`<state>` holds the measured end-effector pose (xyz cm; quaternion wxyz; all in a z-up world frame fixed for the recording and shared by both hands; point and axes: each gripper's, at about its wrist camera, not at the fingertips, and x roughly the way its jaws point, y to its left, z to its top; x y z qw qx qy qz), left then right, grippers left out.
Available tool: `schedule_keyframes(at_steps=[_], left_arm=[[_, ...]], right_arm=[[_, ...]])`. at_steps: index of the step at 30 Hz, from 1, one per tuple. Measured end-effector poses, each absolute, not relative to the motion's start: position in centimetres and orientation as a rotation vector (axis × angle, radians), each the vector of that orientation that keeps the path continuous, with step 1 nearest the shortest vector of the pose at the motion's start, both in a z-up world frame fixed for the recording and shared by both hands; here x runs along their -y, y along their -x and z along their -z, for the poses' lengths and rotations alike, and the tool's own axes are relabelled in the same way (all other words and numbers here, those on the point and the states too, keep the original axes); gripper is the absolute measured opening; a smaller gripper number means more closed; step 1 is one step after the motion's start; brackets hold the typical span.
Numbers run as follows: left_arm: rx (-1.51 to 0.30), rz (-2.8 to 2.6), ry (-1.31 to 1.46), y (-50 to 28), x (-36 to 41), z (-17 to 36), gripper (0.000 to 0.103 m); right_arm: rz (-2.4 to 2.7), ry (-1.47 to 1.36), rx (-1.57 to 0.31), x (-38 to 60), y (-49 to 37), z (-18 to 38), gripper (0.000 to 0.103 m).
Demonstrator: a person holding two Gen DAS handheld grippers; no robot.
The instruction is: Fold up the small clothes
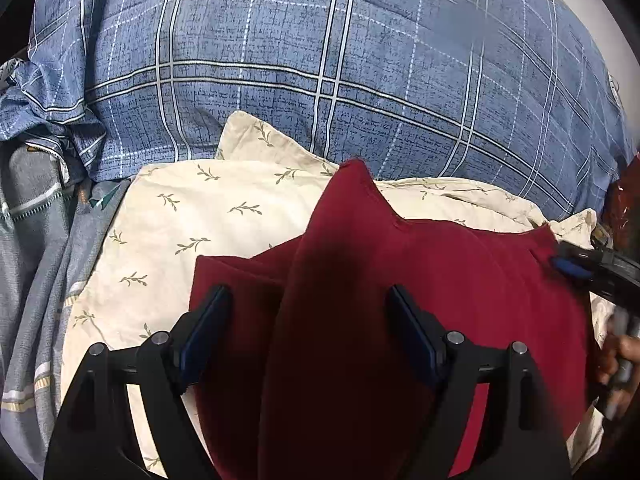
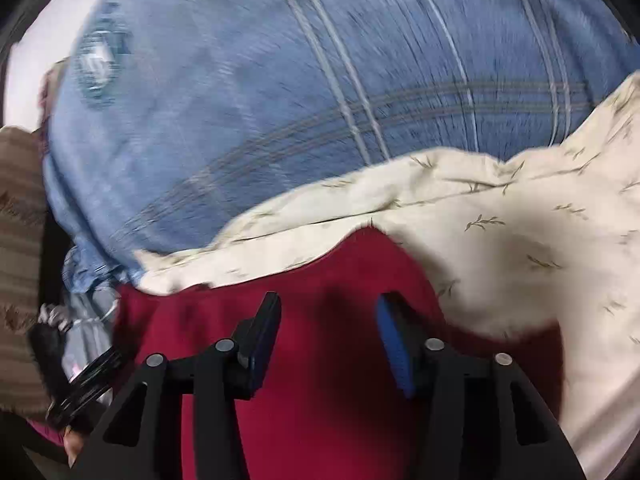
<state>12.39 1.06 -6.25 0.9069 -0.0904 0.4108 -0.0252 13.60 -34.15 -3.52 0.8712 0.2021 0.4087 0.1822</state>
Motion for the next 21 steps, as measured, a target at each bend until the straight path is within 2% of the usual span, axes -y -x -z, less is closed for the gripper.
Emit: schedule_keyframes(at_steps=[3, 8, 15, 17, 21], left_arm=[[-0.846, 0.052, 0.189, -12.2, -1.1, 6.2, 0.081], [-0.836, 0.047, 0.184, -11.9, -1.0, 6.1, 0.081], [-0.859, 0.059, 0.230, -9.0, -1.3, 4.6, 0.081], [-0.865, 0.059, 0.240, -7.7, -1.7, 3.9, 0.081], [-0.858, 0.062, 0.283, -4.6, -2.8, 3.4, 0.081]], right_arm=[[-0.416, -0.429, -0.814, 34.1, -10.5, 2.5, 0.063], [-0.343, -0.379, -0.887, 35.1, -9.3, 5.3, 0.062], [-0.476, -0.286, -0.851, 29.1, -8.1, 0.5, 0.064], [-0.546, -0.237, -0.846, 25.5, -8.4, 0.0, 0.064], [-0.647, -0.128, -0.878, 17.3, -11.1, 0.7, 0.052]])
